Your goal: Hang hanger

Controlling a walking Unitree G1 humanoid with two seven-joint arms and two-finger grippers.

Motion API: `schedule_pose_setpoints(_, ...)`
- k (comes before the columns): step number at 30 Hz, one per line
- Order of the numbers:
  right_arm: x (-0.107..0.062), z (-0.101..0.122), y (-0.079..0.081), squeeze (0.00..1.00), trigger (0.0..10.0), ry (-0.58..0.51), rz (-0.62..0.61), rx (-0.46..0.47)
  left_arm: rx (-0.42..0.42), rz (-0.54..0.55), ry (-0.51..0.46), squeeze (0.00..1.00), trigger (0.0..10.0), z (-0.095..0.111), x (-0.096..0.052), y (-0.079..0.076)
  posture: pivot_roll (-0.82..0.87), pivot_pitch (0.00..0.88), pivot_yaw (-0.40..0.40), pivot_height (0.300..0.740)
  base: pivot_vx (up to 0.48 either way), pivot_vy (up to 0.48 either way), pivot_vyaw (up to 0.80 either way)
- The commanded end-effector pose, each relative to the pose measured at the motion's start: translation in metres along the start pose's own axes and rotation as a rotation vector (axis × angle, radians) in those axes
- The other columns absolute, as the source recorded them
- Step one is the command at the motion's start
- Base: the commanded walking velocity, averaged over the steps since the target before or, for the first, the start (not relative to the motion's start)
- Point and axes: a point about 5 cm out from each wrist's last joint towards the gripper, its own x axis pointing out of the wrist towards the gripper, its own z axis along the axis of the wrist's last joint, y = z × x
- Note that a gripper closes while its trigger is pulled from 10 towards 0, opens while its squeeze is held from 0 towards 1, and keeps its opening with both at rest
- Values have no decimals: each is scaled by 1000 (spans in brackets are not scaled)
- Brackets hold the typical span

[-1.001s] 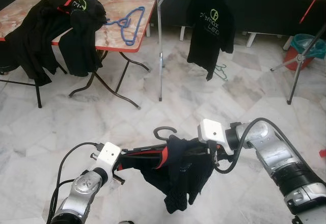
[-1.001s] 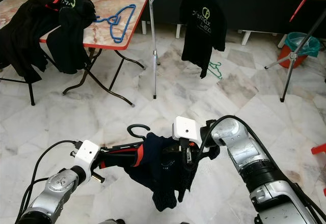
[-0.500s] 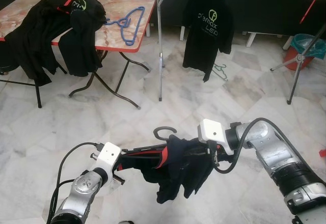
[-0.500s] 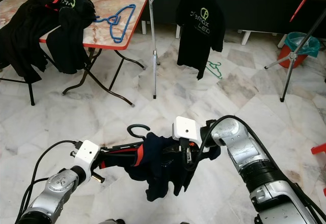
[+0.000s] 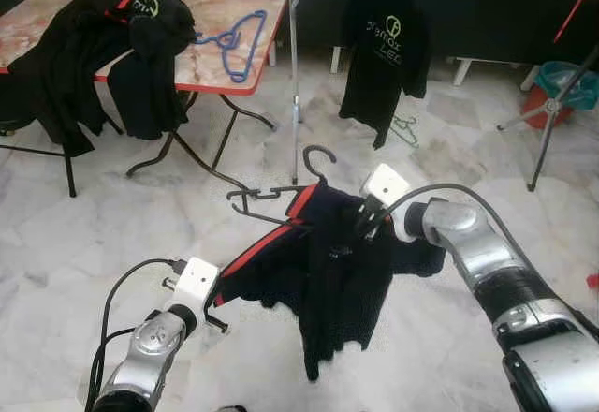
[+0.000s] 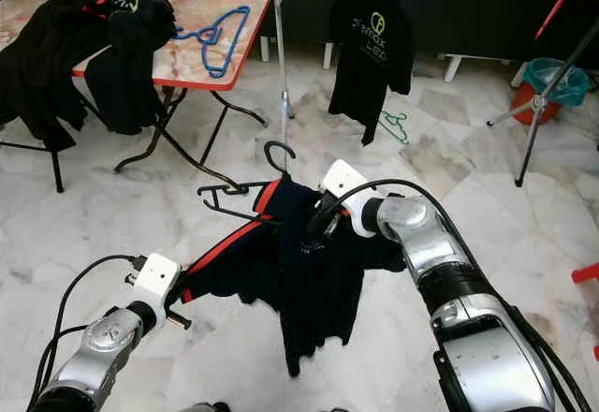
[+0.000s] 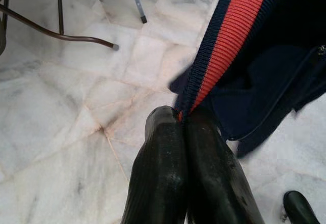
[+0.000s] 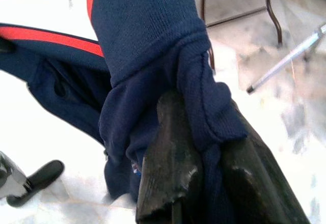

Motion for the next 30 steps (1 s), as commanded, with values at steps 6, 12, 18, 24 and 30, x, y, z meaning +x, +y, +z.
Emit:
schedule_pose_setpoints(6, -19, 23, -12, 0, 10000, -188, 78, -3, -24, 49, 85, 0, 10000, -21, -9, 8, 21, 120, -26, 740, 0, 0, 0)
schedule_pose_setpoints(12, -33, 24, -16, 0, 10000, -268, 169, 48, -22, 48, 91, 0, 10000, -22, -10, 9, 22, 120, -25, 740, 0, 0, 0)
schedule_pose_setpoints(18, -50, 2, 4, 0, 10000, -162, 445, -76, -17, 50, 95, 0, 10000, -22, -10, 11, 24, 119, -23, 740, 0, 0, 0)
schedule_pose_setpoints(24, -65, -6, 6, 0, 10000, -125, 543, -97, -13, 49, 100, 0, 10000, -23, -11, 13, 22, 121, -19, 740, 0, 0, 0)
schedule_pose_setpoints(30, -73, -14, 9, 0, 10000, -38, 596, -169, -9, 48, 103, 0, 10000, -23, -10, 13, 21, 122, -20, 740, 0, 0, 0)
